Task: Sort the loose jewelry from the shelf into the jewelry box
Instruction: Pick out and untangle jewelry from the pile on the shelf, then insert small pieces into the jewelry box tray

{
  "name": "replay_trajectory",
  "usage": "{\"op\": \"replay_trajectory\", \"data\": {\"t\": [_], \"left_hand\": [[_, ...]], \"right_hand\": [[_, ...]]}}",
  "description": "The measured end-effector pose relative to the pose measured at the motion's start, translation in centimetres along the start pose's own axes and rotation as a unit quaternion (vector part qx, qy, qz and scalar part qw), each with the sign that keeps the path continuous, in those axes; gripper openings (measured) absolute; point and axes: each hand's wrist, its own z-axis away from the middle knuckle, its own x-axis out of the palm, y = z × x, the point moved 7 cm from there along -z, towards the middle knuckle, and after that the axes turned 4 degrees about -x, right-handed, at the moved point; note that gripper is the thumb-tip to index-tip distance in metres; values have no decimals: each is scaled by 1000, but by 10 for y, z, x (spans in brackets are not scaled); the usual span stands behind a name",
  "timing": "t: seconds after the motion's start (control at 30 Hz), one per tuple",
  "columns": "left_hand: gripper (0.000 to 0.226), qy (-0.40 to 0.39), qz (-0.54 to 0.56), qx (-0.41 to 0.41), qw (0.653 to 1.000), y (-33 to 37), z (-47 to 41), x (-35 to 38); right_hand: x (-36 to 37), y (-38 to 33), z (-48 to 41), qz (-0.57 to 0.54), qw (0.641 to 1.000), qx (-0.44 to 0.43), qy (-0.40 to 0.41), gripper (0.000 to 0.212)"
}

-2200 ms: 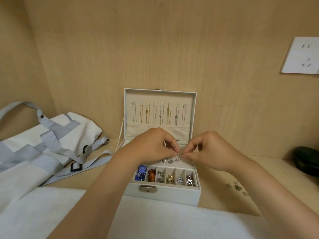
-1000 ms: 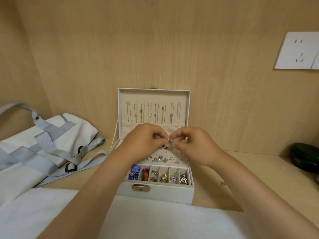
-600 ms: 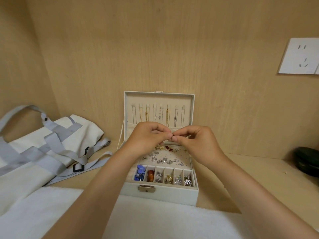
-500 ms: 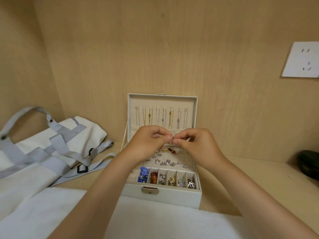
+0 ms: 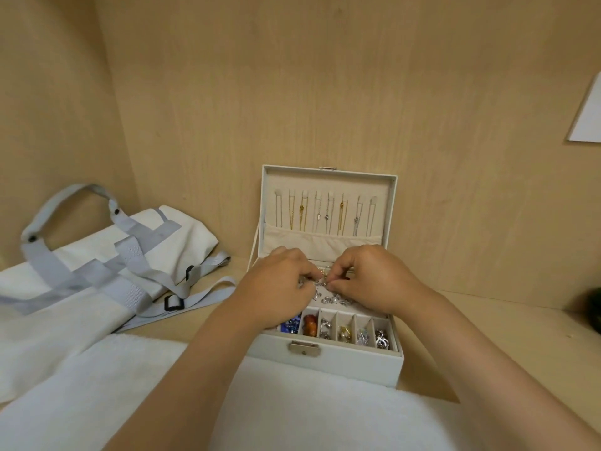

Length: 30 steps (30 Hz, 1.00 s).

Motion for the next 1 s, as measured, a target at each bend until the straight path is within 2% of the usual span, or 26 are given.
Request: {"op": "replay_trajectory", "data": {"t": [0.3, 0.53, 1.0], "left_hand": [[35, -5, 3, 6, 1000, 1, 3, 4], [33, 7, 1, 10, 1000, 1, 4, 3], [32, -1, -11, 5, 1000, 2, 3, 4]], "right_hand": [[1, -2, -3, 38, 999, -36, 10, 4], [3, 4, -2, -3, 997, -40, -62, 7], [5, 5, -3, -25, 998, -18, -50, 1]]}}
